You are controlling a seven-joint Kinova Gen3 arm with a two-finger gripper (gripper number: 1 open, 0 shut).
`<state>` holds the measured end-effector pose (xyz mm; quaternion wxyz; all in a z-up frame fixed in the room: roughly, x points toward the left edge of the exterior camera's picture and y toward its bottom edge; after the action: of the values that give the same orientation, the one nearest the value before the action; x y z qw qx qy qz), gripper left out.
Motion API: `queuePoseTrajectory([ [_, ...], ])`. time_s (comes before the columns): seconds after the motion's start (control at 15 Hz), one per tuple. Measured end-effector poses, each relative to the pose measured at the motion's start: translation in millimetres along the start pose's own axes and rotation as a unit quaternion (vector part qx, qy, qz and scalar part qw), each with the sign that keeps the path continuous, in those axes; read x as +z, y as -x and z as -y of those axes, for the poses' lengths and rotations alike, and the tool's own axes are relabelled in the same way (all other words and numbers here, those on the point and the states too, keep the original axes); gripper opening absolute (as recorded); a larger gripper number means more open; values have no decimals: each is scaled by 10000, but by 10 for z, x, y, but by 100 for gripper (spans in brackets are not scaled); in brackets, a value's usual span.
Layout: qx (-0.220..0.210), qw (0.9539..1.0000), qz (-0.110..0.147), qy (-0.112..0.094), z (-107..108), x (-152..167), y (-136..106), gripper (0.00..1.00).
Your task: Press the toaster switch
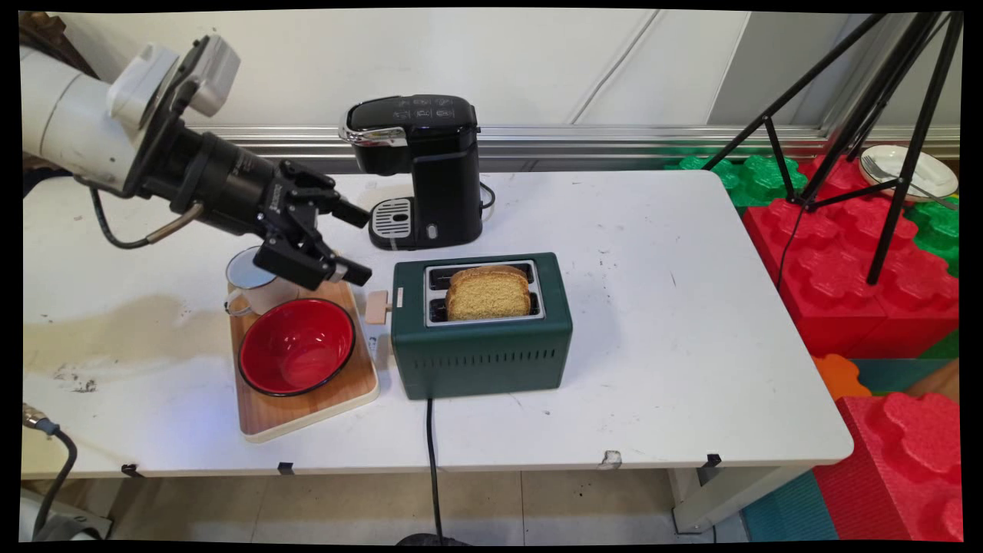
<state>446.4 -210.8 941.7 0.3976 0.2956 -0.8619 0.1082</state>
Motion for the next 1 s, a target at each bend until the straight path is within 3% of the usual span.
queuePoseTrajectory([
  [0.67, 104, 9997, 224, -19, 7, 38, 212, 100],
  [0.73, 100, 9997, 240, -19, 6, 42, 222, 0],
  [1.0, 67, 9994, 351, -33, -4, 74, 266, 0],
])
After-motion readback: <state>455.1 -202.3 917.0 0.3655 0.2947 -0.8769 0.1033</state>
